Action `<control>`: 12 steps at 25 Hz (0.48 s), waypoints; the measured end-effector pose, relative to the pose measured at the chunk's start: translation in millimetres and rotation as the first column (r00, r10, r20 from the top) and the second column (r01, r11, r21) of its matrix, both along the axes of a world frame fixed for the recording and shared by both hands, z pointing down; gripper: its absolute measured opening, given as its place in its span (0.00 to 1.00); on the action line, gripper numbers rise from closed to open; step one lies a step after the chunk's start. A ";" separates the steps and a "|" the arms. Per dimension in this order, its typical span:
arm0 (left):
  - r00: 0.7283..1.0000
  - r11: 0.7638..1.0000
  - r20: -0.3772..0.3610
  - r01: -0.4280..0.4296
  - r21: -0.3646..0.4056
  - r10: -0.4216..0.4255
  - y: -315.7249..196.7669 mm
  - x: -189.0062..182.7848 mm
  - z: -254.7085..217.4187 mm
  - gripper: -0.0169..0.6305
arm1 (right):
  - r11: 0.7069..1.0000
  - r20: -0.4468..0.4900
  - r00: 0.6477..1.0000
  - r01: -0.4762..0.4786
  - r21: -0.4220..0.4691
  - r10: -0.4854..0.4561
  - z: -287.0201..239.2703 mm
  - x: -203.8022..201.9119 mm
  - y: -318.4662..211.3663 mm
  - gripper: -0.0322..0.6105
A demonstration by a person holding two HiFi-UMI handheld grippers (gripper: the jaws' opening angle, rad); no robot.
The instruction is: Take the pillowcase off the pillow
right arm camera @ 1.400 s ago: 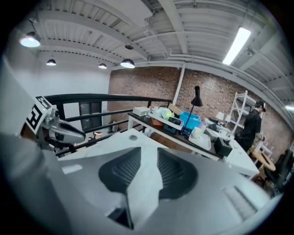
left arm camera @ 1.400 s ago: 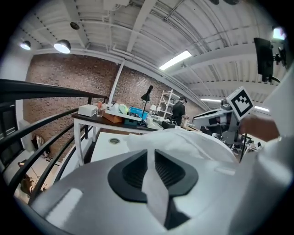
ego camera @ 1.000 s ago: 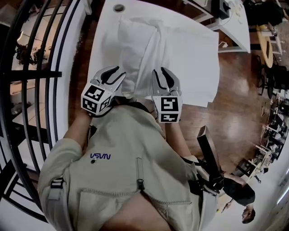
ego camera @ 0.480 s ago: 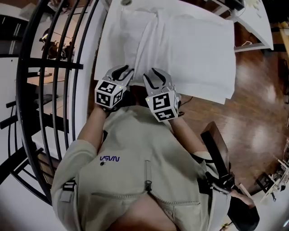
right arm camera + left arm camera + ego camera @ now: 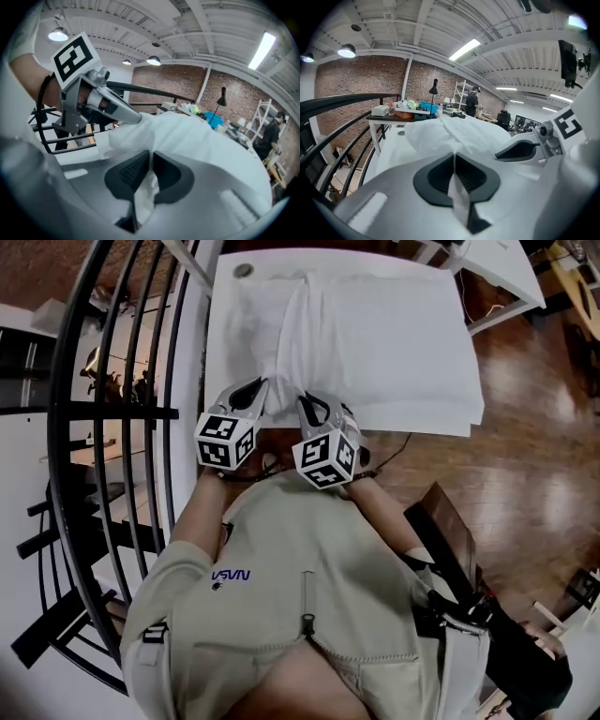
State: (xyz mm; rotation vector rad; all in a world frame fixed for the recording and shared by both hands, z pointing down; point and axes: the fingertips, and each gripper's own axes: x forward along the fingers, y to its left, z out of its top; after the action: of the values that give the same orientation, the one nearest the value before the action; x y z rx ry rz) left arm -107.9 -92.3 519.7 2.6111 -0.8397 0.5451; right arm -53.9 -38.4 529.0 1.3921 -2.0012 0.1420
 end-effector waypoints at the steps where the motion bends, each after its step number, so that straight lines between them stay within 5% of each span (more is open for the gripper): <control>1: 1.000 1.000 -0.015 0.010 0.009 -0.010 -7.1 -1.2 -5.0 0.06 | 0.999 -0.010 0.999 -0.032 0.020 0.032 -6.9 7.3 -1.5 0.08; 8: 0.996 0.998 -0.087 0.029 0.064 -0.023 -43.1 -11.4 -34.6 0.05 | 0.971 -0.147 0.961 -0.222 0.087 0.233 -33.0 78.5 15.7 0.06; 12: 0.995 0.999 -0.098 0.041 0.028 -0.038 -41.5 -21.6 -24.5 0.05 | 0.948 -0.225 0.921 -0.313 0.052 0.317 -15.0 122.6 32.8 0.06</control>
State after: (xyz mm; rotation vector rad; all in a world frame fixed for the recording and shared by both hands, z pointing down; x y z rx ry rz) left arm -129.5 -133.8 495.2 2.6182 -0.8720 0.3946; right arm 68.7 -5.6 514.0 1.6541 -1.5825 0.1018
